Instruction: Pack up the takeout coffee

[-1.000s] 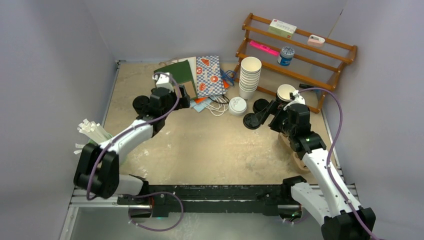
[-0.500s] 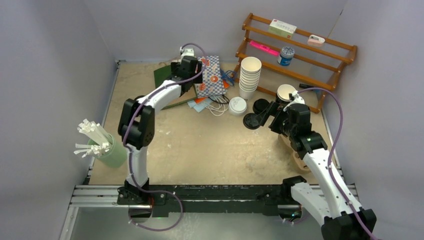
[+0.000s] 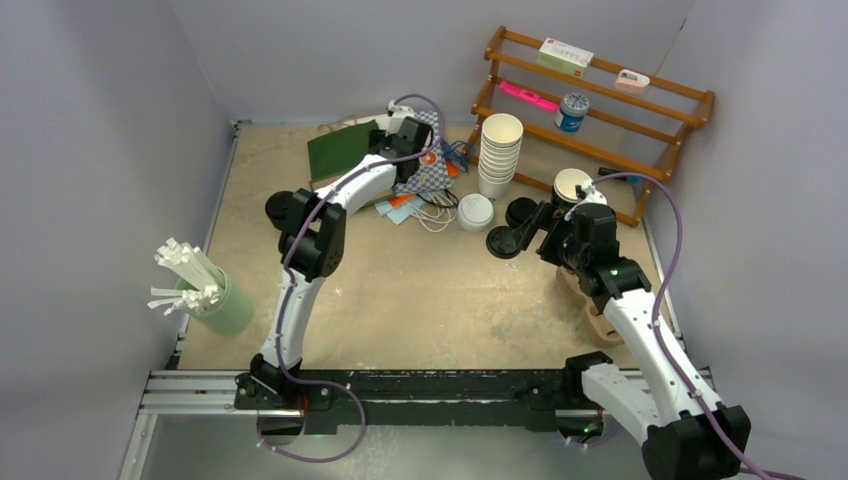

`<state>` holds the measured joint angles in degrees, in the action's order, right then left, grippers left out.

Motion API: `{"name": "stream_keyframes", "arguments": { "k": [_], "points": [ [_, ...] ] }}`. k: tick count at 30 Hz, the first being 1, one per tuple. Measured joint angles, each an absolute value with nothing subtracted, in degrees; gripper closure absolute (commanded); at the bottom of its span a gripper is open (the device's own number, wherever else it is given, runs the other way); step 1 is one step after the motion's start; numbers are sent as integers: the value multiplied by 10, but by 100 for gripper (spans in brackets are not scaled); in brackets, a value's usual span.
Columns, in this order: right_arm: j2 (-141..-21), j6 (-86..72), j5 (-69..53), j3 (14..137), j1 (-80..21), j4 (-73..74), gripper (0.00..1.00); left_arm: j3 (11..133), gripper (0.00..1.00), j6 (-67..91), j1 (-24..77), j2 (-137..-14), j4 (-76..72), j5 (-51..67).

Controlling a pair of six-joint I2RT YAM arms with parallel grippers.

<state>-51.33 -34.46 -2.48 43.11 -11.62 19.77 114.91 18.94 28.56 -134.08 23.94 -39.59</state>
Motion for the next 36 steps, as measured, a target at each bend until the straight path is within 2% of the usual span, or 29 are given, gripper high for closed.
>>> {"name": "stream_keyframes", "arguments": {
  "k": [7, 10, 15, 17, 18, 27, 36],
  "points": [
    [-513, -343, -25, 431, -116, 196, 2, 1151, 32, 187, 291, -1355, 249, -452],
    [-513, -341, -25, 431, -116, 196, 2, 1163, 36, 184, 291, -1367, 247, -466],
    [-512, -338, -25, 431, -116, 197, 2, 1169, 71, 179, 293, -1385, 244, -472],
    [-511, -337, -25, 432, -116, 197, 2, 1169, 95, 175, 294, -1389, 245, -471],
    [-510, -337, -25, 432, -116, 197, 2, 1169, 100, 172, 294, -1389, 245, -471],
    [-502, -336, -30, 432, -116, 199, 2, 1152, 100, 129, 322, -1350, 251, -508],
    [-502, -333, -60, 438, -116, 203, 2, 996, 100, 159, 380, -1101, 253, -489]
  ]
}}
